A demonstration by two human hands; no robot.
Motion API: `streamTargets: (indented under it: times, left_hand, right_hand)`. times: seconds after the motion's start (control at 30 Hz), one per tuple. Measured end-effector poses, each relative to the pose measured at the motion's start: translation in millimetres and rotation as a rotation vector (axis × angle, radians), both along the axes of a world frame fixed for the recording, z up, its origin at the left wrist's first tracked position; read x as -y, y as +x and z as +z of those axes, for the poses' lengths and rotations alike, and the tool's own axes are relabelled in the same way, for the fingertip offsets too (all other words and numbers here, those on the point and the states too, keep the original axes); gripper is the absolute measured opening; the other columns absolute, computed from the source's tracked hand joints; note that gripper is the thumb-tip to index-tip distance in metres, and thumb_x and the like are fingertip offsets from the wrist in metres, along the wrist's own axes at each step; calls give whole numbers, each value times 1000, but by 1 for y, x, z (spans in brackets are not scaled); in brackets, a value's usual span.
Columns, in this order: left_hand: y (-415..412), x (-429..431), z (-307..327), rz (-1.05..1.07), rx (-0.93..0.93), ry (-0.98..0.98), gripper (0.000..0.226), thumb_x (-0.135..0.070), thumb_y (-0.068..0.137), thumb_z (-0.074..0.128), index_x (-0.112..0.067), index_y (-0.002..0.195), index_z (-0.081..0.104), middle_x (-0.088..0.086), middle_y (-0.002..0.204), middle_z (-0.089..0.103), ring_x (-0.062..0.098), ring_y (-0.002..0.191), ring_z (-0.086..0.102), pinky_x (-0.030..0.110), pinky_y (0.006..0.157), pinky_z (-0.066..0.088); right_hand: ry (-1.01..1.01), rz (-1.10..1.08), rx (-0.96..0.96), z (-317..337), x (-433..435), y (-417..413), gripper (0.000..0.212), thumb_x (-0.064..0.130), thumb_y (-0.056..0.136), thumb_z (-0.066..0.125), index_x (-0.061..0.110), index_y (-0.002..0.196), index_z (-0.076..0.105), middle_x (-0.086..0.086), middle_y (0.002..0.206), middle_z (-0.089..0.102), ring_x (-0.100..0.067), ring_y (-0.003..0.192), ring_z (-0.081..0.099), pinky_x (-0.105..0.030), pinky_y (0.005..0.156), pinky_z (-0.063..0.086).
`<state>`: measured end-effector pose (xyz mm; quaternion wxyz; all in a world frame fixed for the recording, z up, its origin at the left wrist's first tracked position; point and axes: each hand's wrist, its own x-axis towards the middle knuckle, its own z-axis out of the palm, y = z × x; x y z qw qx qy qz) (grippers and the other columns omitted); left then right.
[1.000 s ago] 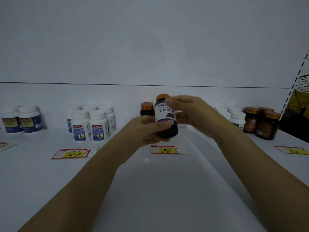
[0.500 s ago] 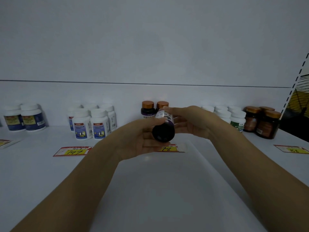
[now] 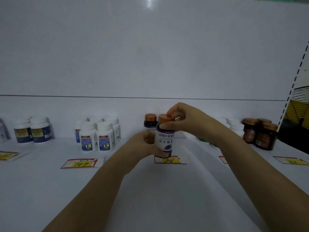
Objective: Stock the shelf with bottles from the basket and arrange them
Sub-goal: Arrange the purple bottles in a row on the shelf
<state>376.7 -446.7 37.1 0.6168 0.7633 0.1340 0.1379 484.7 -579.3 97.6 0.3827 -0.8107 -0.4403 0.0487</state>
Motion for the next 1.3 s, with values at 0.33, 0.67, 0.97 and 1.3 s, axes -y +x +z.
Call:
streamTargets:
  times: [0.33,0.67,0.97,1.3]
  left_hand:
    - [5,-6,-15,104,-156,831,68,-38,89,59,-17,146,28,-4,149,30,14,137,30,23,108,25]
    - [4,-33,-49,132,-622,1079,60,-42,102,12,-11,151,-5,6,159,-10,21,146,-7,37,118,-2]
    - [4,-34,-51,125,-646,1101,61,-42,101,10,-8,150,-5,8,159,-10,22,146,-7,38,119,-1]
    - [6,-34,-50,152,-699,1097,62,-43,101,10,-8,150,-4,8,159,-8,22,147,-6,36,119,0]
  right_hand:
    - [-118,6,96,50,9,31,35,28,79,75,16,111,67,4,104,69,-10,93,65,-22,76,54]
    - [-240,-222,156,7,-35,78,49,21,74,80,6,117,61,-12,115,61,-25,99,60,-34,82,56]
    - [-187,-233,176,-16,-41,89,52,25,79,75,14,121,46,-11,118,58,-20,94,50,-28,75,41]
    - [-330,-236,331,-11,-13,84,55,34,92,59,13,140,40,-14,135,49,-27,119,48,-31,93,38]
